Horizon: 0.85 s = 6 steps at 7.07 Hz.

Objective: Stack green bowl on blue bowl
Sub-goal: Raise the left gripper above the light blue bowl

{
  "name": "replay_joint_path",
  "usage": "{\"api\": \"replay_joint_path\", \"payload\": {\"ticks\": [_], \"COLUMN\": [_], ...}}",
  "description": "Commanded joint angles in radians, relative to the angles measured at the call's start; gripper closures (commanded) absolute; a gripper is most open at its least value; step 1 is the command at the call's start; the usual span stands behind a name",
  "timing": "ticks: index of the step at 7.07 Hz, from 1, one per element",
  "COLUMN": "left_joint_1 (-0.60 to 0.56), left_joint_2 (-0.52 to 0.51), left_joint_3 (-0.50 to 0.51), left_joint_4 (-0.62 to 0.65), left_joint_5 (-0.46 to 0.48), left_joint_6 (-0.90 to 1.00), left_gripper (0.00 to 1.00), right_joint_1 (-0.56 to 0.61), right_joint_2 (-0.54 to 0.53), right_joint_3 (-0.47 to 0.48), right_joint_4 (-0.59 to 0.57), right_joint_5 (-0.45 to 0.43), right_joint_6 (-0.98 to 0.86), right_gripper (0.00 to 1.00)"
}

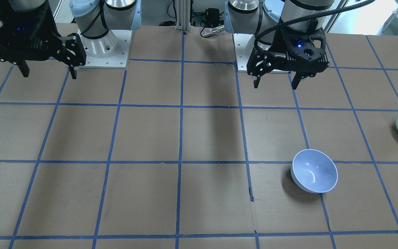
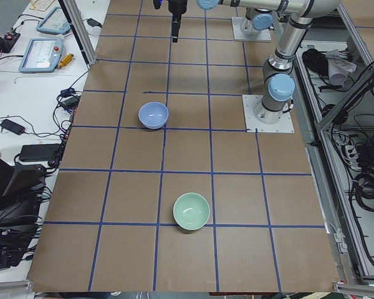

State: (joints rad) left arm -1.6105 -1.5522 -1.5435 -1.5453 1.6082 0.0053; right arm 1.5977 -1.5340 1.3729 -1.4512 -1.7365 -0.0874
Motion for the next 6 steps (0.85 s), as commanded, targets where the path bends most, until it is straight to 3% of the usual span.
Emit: {"api": "replay_joint_path", "payload": {"ticks": [1,6], "left_joint_1": [0.023,0.032], "left_joint_2": [0.004,0.006], "left_joint_3": [-0.001,0.005], "left_joint_4": [-0.006,-0.027], "left_joint_5": [0.001,0.009], "left_joint_6": [0.005,0.005], "left_gripper": [0.00,0.00], "right_joint_1": [0.001,0.001], "right_joint_2": [0.000,0.000], "right_joint_3": [0.000,0.000], "right_joint_4": [0.000,0.000], "right_joint_5": [0.000,0.000], "right_joint_6": [0.000,0.000], "right_gripper": [0.00,0.00]}}
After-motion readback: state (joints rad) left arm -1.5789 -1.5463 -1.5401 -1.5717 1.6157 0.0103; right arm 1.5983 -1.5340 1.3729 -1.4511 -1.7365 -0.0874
